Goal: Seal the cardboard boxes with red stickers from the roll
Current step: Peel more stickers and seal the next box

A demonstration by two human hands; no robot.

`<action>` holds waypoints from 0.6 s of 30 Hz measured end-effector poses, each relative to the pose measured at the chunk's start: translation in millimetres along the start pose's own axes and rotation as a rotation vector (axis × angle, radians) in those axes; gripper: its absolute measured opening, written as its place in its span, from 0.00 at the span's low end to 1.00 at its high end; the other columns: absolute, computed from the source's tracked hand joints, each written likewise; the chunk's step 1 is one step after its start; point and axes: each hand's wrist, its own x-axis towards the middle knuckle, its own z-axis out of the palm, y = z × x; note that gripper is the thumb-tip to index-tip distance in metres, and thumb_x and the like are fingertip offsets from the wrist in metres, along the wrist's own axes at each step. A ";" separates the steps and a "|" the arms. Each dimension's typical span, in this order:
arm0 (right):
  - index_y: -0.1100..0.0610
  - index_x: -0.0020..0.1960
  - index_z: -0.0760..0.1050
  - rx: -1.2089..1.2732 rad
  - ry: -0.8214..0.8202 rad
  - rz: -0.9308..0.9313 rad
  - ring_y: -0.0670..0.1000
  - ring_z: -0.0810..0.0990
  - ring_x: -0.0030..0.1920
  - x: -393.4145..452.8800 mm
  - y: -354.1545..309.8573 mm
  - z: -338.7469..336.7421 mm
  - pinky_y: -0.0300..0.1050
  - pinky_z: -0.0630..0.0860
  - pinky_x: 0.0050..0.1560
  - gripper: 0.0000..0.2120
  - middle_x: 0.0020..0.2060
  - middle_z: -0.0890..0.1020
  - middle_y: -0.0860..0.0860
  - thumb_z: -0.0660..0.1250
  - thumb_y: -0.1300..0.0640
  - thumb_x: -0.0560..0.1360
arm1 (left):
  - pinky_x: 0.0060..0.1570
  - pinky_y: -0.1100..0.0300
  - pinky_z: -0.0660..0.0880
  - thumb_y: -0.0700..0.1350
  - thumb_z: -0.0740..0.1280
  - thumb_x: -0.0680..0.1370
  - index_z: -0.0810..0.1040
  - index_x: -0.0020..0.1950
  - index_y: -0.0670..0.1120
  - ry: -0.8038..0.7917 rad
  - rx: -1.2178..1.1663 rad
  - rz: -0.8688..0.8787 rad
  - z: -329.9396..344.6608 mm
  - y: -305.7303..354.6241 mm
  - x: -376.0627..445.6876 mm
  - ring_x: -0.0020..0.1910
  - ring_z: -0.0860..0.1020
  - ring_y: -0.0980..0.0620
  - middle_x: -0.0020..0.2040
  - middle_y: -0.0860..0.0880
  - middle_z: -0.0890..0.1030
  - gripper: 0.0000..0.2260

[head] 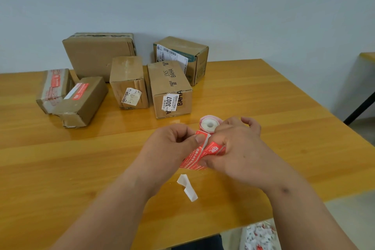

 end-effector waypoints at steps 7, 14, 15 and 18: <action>0.46 0.40 0.81 0.010 0.033 -0.012 0.45 0.67 0.55 -1.7 -0.5 2.9 0.55 0.48 0.68 0.17 0.39 0.77 0.43 0.60 0.37 0.64 | 0.48 0.47 0.77 0.50 0.71 0.74 0.83 0.43 0.46 -0.073 0.042 -0.003 -7.8 -2.4 -2.0 0.40 0.79 0.48 0.42 0.42 0.84 0.08; 0.50 0.35 0.79 -0.044 0.130 -0.046 0.44 0.69 0.51 -3.8 -0.7 4.7 0.57 0.53 0.66 0.14 0.36 0.77 0.44 0.64 0.41 0.66 | 0.46 0.49 0.77 0.48 0.70 0.76 0.81 0.38 0.47 0.037 -0.022 -0.030 -1.7 -7.2 2.4 0.37 0.80 0.49 0.39 0.42 0.84 0.09; 0.50 0.35 0.79 -0.042 0.138 -0.039 0.44 0.69 0.52 -3.8 -1.5 3.2 0.57 0.53 0.67 0.14 0.36 0.77 0.44 0.65 0.40 0.66 | 0.46 0.49 0.78 0.47 0.70 0.76 0.81 0.37 0.48 0.044 -0.029 -0.033 -1.2 -7.4 2.7 0.37 0.81 0.49 0.39 0.43 0.84 0.09; 0.49 0.36 0.78 -0.022 0.072 0.008 0.42 0.68 0.55 -3.0 -4.7 -3.0 0.53 0.51 0.67 0.18 0.37 0.77 0.41 0.70 0.34 0.64 | 0.45 0.51 0.79 0.48 0.71 0.76 0.81 0.38 0.48 0.065 -0.027 -0.025 1.0 -6.3 2.8 0.39 0.82 0.49 0.39 0.46 0.85 0.08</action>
